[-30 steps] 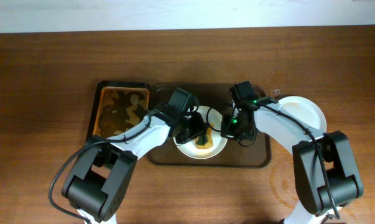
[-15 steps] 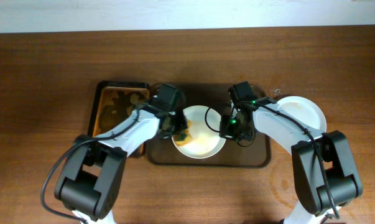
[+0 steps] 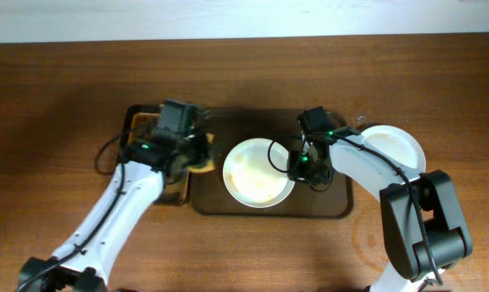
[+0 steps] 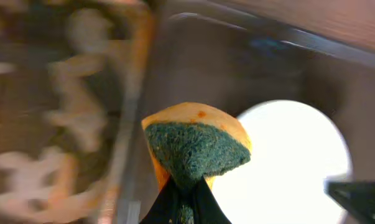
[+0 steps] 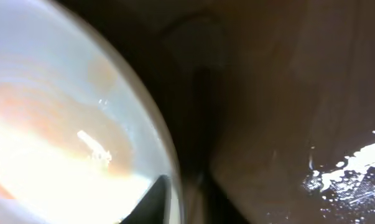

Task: Clean dirty plates on tray and stack at the side
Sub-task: 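Move the sponge back over the small tray with the left gripper, then lift the back-right plate with right gripper and stack it on the side stack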

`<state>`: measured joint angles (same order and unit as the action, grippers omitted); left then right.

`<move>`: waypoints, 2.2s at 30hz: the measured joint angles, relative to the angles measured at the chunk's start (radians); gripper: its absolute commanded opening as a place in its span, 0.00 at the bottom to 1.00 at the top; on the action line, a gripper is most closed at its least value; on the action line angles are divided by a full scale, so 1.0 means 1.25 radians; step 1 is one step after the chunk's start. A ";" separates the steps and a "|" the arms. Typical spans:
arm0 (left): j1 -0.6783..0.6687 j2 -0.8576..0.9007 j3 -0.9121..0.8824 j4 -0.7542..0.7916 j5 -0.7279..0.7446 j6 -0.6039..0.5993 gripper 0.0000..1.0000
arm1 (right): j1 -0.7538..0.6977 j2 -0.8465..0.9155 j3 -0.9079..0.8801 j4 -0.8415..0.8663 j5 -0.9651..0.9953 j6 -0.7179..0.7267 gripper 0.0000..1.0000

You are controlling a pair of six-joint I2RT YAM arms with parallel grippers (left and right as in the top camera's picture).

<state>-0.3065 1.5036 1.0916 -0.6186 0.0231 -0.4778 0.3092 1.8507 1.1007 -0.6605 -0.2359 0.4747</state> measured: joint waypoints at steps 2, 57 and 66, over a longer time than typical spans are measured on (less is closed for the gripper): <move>0.056 0.000 -0.001 -0.009 -0.016 0.022 0.00 | -0.001 0.000 0.000 0.014 0.006 0.000 0.21; 0.273 0.079 0.005 -0.023 0.117 0.391 0.73 | -0.588 -0.324 0.016 -0.118 0.187 -0.070 0.07; 0.273 0.079 0.005 -0.023 0.117 0.391 0.82 | -0.650 -0.229 0.017 -0.079 0.077 -0.164 0.47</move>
<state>0.0341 1.6024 1.0981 -0.6476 0.1696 0.0109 -0.5034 1.5646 1.1221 -0.7593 -0.1398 0.2703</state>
